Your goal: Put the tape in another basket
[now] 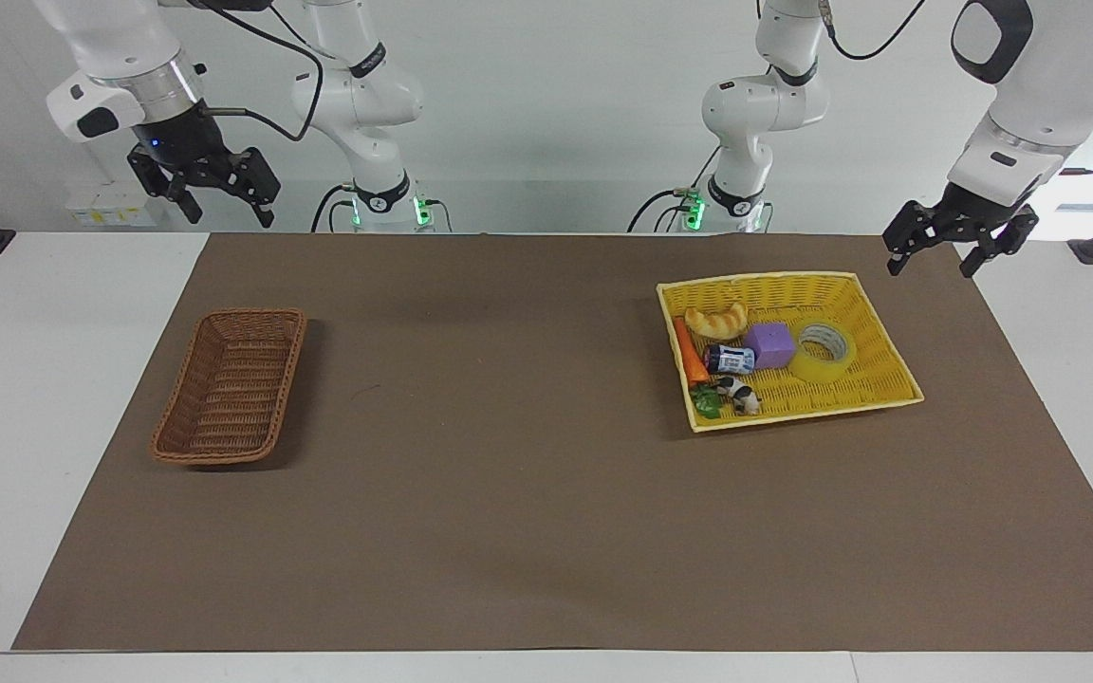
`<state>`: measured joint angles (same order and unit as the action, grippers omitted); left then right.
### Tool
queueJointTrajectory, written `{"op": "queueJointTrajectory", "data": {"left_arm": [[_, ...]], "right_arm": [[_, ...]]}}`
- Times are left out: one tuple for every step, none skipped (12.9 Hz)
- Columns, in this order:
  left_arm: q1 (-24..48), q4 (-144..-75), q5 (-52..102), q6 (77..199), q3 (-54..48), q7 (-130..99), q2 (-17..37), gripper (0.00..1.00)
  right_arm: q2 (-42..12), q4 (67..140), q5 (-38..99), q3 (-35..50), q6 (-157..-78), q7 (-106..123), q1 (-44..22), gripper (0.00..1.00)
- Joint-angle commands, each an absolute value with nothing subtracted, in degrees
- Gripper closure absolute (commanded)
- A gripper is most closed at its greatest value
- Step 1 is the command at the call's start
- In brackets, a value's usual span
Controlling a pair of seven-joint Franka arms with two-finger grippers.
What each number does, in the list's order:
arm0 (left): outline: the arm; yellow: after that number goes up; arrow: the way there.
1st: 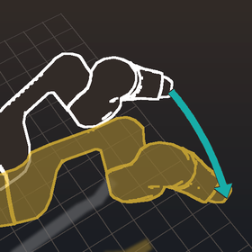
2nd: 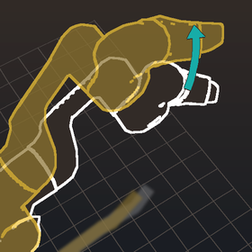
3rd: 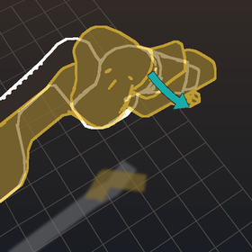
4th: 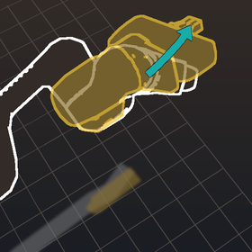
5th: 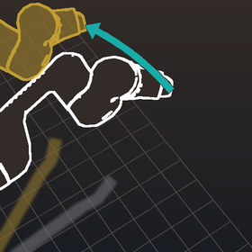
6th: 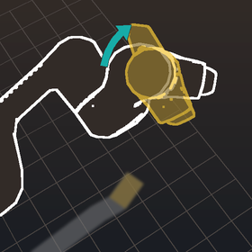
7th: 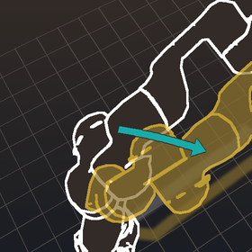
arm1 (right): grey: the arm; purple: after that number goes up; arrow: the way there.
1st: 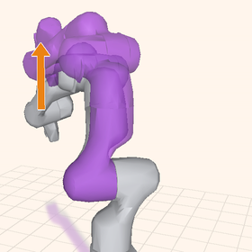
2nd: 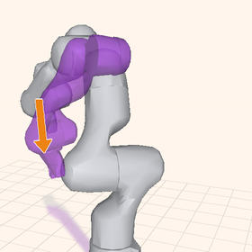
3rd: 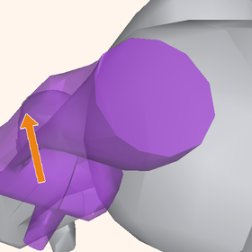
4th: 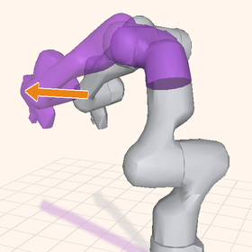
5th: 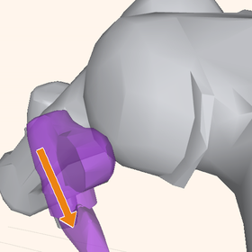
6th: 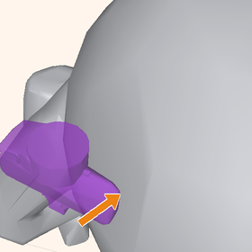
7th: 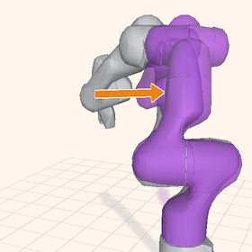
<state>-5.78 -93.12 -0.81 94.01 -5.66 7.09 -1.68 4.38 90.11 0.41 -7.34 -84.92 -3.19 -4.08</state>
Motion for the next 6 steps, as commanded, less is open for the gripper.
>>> {"op": "queueJointTrajectory", "data": {"left_arm": [[-6.42, -92.89, -0.7, 90.81, -5.8, 8.52, -2.01, 0.0], [-6.33, -92.81, -0.7, 90.88, -5.8, 8.35, -2.11, 0.0], [-6.24, -92.38, -0.7, 91.14, -5.89, 7.83, -2.2, 0.0], [-6.15, -92.29, -0.7, 91.14, -5.89, 7.82, -2.37, 0.0], [-6.07, -92.29, -0.7, 91.14, -5.89, 7.82, -2.37, 0.0], [-6.06, -92.29, -0.7, 91.23, -5.89, 7.82, -2.37, 0.0]], "right_arm": [[4.4, 90.62, 1.67, -7.38, -86.13, -3.6, -3.69, 0.0], [4.39, 90.62, 1.41, -7.38, -86.13, -3.6, -3.69, 0.0], [4.39, 90.62, 0.8, -7.38, -86.65, -3.43, -3.78, 0.0], [4.39, 90.62, 0.7, -7.38, -86.83, -3.43, -3.69, 0.0], [4.39, 90.7, 0.62, -7.38, -86.92, -3.43, -3.69, 0.0], [4.39, 90.7, 0.09, -7.38, -86.92, -3.43, -3.69, 0.0]]}}
